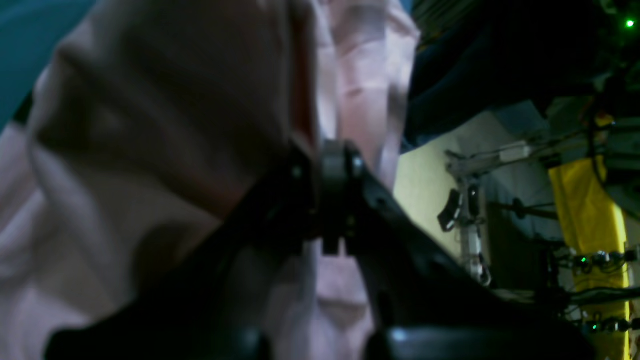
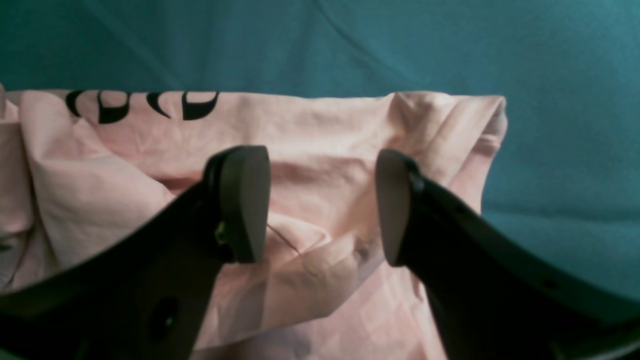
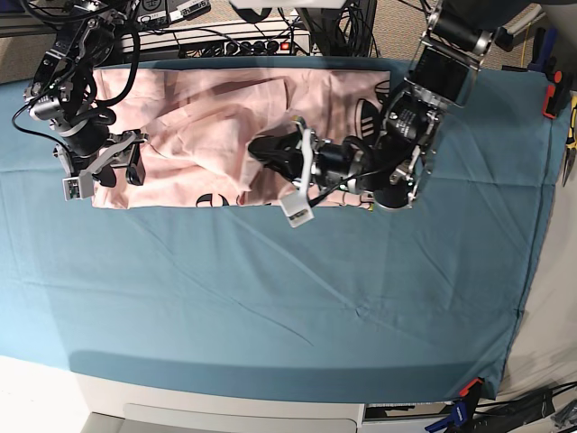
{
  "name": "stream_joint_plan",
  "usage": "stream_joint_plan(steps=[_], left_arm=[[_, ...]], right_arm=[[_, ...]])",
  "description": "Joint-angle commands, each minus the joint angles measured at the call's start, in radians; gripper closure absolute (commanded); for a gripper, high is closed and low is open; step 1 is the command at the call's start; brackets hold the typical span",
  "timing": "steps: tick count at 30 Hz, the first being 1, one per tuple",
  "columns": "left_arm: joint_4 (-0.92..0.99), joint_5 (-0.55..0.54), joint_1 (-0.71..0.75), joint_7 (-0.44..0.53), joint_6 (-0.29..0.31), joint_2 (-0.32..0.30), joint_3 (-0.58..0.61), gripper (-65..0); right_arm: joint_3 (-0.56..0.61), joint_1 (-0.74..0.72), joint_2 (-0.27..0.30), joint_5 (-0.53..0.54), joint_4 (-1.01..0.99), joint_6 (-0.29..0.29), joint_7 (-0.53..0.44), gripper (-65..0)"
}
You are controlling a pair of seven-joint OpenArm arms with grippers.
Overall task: Fold the T-shirt properly
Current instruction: 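Push the folded end further toward the right gripper with the left gripper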
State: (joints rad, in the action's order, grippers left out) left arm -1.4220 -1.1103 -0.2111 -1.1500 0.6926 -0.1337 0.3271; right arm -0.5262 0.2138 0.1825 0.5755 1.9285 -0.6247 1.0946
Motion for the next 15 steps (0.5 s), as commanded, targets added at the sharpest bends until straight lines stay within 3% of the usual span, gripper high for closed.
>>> stream_joint_plan(steps=[1, 7, 15], left_arm=[[-0.015, -0.018, -0.022, 0.026, 0.006, 0.021, -0.003, 0.0], [-0.015, 0.050, -0.039, 0.051, 0.006, 0.076, -0.003, 0.0], [-0.015, 0.072, -0.077, 0.051, 0.006, 0.070, -0.003, 0.0]], right_arm=[[-0.005, -0.009, 0.011, 0.014, 0.013, 0.002, -0.032, -33.6], [-0.005, -0.009, 0.011, 0.014, 0.013, 0.002, -0.032, -33.6], [-0.005, -0.009, 0.011, 0.014, 0.013, 0.002, -0.033, -33.6]])
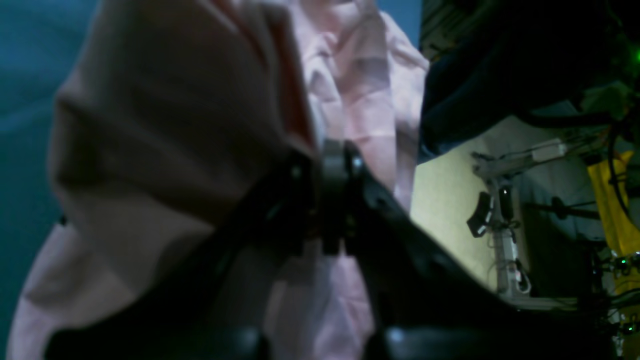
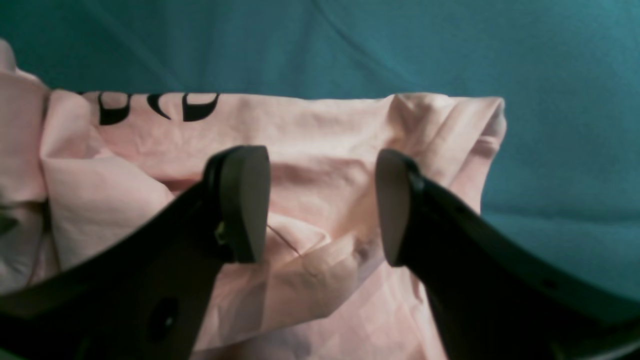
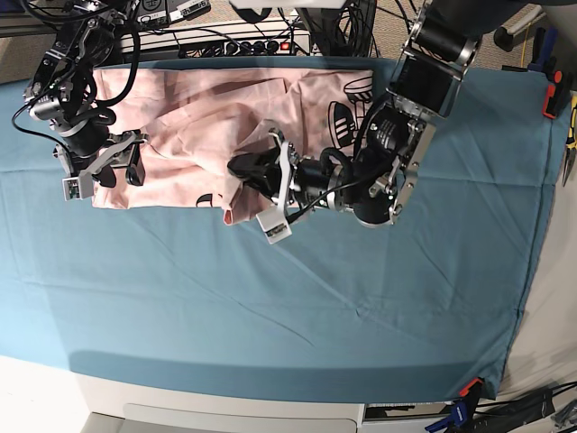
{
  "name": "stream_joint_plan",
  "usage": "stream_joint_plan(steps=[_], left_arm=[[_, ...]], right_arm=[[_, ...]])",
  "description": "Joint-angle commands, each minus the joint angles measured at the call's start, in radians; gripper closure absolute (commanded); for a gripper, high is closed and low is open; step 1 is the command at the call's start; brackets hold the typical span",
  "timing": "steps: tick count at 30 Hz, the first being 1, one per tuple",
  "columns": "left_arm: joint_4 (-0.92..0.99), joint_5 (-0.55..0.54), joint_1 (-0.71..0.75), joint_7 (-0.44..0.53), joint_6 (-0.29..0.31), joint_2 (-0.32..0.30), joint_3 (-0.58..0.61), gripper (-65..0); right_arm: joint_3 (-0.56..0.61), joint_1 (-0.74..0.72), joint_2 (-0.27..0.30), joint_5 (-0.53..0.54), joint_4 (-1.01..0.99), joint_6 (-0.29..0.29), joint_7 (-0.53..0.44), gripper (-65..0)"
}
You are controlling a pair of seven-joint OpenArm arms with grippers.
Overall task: Fold the T-shirt properly
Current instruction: 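Push the folded end further toward the right gripper with the left gripper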
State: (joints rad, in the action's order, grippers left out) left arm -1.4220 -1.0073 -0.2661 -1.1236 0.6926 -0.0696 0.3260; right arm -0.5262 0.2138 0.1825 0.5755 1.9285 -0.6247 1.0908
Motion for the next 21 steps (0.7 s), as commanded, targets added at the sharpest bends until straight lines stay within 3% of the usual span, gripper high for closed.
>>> stream_joint_plan(steps=[1, 14, 15, 19, 21], left_arm=[[-0.015, -0.031, -0.020, 0.025, 0.006, 0.006, -0.002, 0.0], [-0.015, -0.031, -0.014, 0.016, 0.006, 0.006, -0.002, 0.0], [-0.015, -0.031, -0.014, 0.012, 0.006, 0.006, -0.002, -1.8], [-0.015, 0.028, -0.014, 0.016, 0.006, 0.005, -0.002, -30.2], [-0.015, 0.053, -0.014, 0.019, 0.006, 0.005, -0.002, -34.2]], right_arm=[[-0.005, -0.009, 0.011, 0.014, 0.013, 0.002, -0.029, -33.6], [-0.005, -0.009, 0.011, 0.014, 0.013, 0.002, -0.029, -33.6], [-0.005, -0.009, 0.011, 0.014, 0.013, 0.002, -0.029, -33.6], [-0.005, -0.009, 0.011, 0.014, 0.013, 0.002, -0.030, -33.6], [-0.005, -0.009, 0.011, 0.014, 0.013, 0.002, -0.030, -33.6]])
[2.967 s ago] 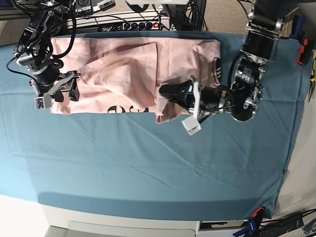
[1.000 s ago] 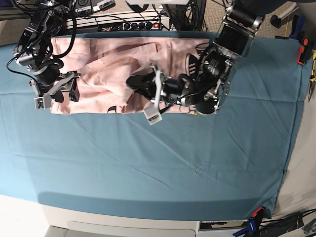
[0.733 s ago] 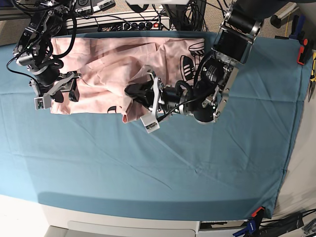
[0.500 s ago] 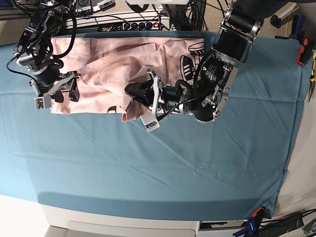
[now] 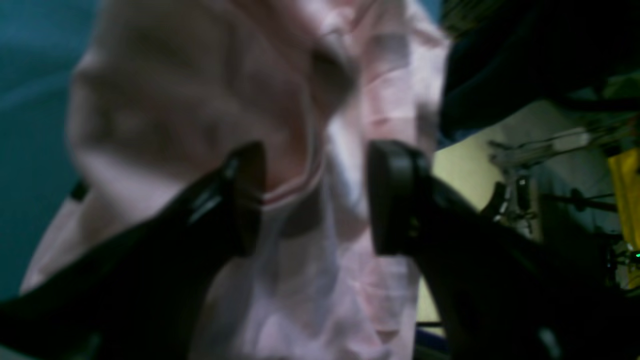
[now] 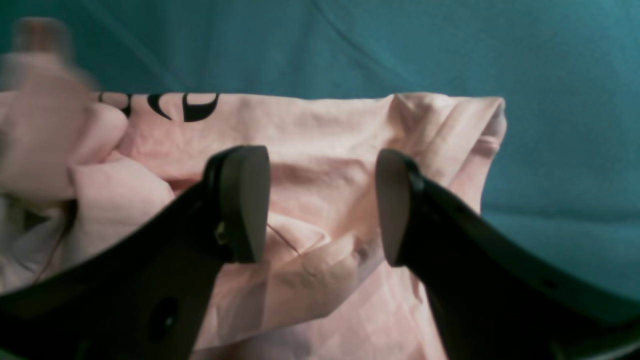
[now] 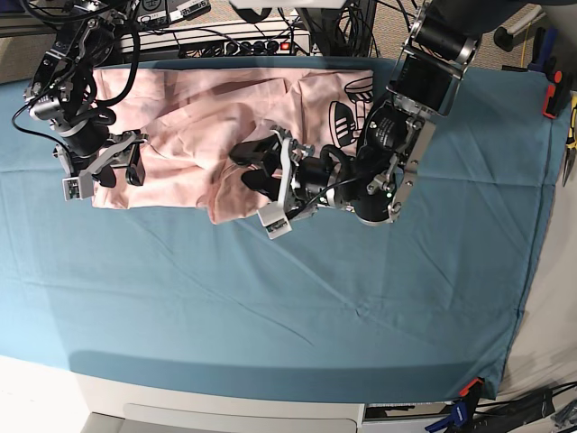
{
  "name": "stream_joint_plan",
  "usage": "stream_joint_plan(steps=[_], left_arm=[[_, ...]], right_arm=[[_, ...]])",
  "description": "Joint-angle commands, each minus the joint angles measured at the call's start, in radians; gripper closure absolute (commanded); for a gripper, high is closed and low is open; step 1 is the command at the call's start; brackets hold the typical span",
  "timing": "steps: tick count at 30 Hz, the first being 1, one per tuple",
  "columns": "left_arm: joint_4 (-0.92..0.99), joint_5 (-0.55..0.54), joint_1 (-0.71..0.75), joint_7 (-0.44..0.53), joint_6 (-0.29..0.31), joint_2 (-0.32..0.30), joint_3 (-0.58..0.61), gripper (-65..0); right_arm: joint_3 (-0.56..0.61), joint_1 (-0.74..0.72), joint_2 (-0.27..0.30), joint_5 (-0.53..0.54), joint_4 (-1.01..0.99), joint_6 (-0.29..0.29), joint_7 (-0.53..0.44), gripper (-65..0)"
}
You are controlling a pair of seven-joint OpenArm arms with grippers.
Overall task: Fold the T-shirt properly
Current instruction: 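Push the folded end further toward the right gripper with the left gripper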
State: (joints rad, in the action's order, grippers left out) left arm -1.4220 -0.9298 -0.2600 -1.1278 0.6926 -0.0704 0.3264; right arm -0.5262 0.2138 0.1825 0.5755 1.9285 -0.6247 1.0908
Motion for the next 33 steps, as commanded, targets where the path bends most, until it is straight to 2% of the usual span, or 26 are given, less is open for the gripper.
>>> stream_joint_plan(steps=[1, 7, 12, 17, 23, 26, 28, 33], left_arm=[[-0.015, -0.023, -0.021, 0.026, 0.006, 0.006, -0.002, -34.2], [-0.016, -0.032, -0.029, -0.009, 0.006, -0.009, -0.002, -34.1], [-0.020, -0.085, -0.056, -0.060, 0.006, -0.085, -0.002, -34.1], [-0.020, -0.087, -0.051, -0.061, 0.006, -0.147, -0.002, -34.1], [-0.020, -0.072, -0.027, -0.059, 0.006, -0.146, -0.002, -34.1], [-0.020, -0.021, -0.031, -0.039, 0.006, -0.147, -0.002, -34.1], [-0.020, 0.021, -0.034, -0.023, -0.023, -0.146, -0.002, -34.1], [-0.020, 0.041, -0.037, -0.024, -0.043, -0.146, -0.002, -34.1]], right_arm=[[-0.005, -0.009, 0.011, 0.014, 0.013, 0.002, -0.030, -33.6], [-0.005, -0.009, 0.011, 0.014, 0.013, 0.002, -0.030, -33.6], [-0.005, -0.009, 0.011, 0.014, 0.013, 0.002, -0.030, -33.6], [-0.005, -0.009, 0.011, 0.015, 0.013, 0.002, -0.039, -33.6], [-0.005, -0.009, 0.011, 0.014, 0.013, 0.002, -0.044, -33.6], [-0.005, -0.009, 0.011, 0.014, 0.013, 0.002, -0.044, -33.6], [-0.005, -0.009, 0.011, 0.014, 0.013, 0.002, -0.044, -33.6], [-0.005, -0.009, 0.011, 0.014, 0.013, 0.002, -0.045, -33.6]])
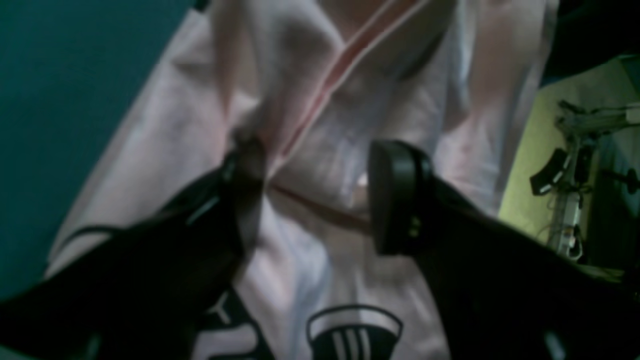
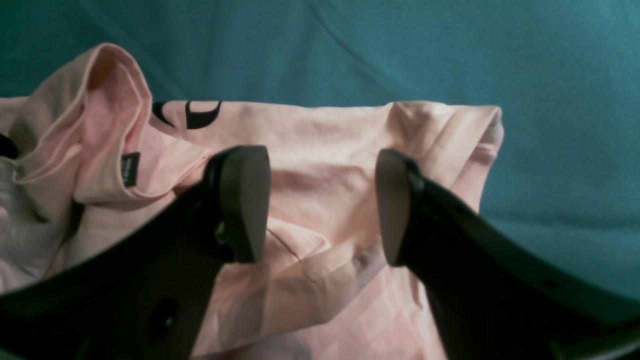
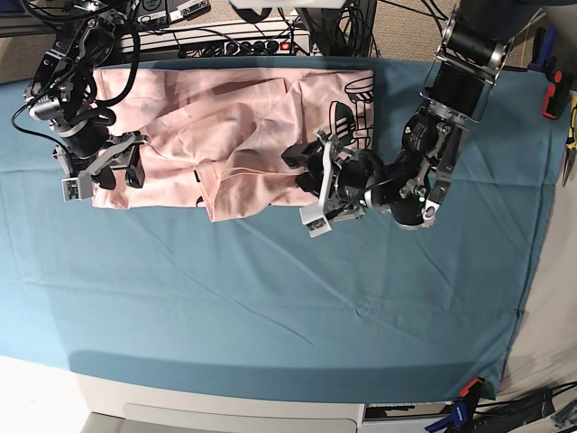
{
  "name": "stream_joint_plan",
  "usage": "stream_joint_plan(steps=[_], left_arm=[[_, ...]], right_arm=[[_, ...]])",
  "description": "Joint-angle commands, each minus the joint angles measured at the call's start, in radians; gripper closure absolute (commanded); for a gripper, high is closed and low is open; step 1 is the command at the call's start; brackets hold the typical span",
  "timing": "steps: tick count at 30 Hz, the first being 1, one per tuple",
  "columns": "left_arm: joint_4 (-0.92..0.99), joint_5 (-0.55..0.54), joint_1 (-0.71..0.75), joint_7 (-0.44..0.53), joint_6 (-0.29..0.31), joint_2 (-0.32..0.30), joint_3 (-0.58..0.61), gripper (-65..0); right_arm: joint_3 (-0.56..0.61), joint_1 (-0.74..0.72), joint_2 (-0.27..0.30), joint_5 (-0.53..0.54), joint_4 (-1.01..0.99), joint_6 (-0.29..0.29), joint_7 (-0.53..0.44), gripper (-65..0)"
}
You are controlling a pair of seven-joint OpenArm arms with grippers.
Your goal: Fold the T-shirt properly
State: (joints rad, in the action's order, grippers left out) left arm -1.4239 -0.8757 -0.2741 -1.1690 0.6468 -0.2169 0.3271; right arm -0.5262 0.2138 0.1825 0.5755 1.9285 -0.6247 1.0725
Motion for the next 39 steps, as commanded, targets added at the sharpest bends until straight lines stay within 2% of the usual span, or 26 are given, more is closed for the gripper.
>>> stream_joint_plan(steps=[1, 5, 12, 28, 38, 39], left_arm=[[-0.018, -0.013, -0.023, 0.018, -0.004, 0.000, -0.003, -34.1], [-0.018, -0.019, -0.022, 0.013, -0.004, 0.000, -0.003, -33.9], [-0.019, -0.136, 0.011, -0.030, -0.006, 0.012, -0.003, -33.9], [-0.018, -0.134, 0.064, -0.032, -0.006, 0.199, -0.002, -33.9], [-0.018, -0.163, 0.150, -0.045, -0.006, 0.217, -0.002, -33.9], [-0.018, -0.174, 0.157, -0.049, 0.000, 0.217, -0.002, -33.9]], right_arm=[[-0.005, -0.009, 0.011, 0.014, 0.013, 0.002, -0.026, -33.6], [-0.005, -0.009, 0.011, 0.014, 0.013, 0.002, -0.026, -33.6], [-0.005, -0.009, 0.011, 0.014, 0.013, 0.002, -0.026, -33.6], [-0.005, -0.009, 0.011, 0.014, 0.013, 0.002, -0.026, -33.6], [-0.005, -0.009, 0.011, 0.014, 0.013, 0.003, -0.024, -33.6], [-0.005, -0.009, 0.011, 0.014, 0.013, 0.023, -0.025, -33.6]])
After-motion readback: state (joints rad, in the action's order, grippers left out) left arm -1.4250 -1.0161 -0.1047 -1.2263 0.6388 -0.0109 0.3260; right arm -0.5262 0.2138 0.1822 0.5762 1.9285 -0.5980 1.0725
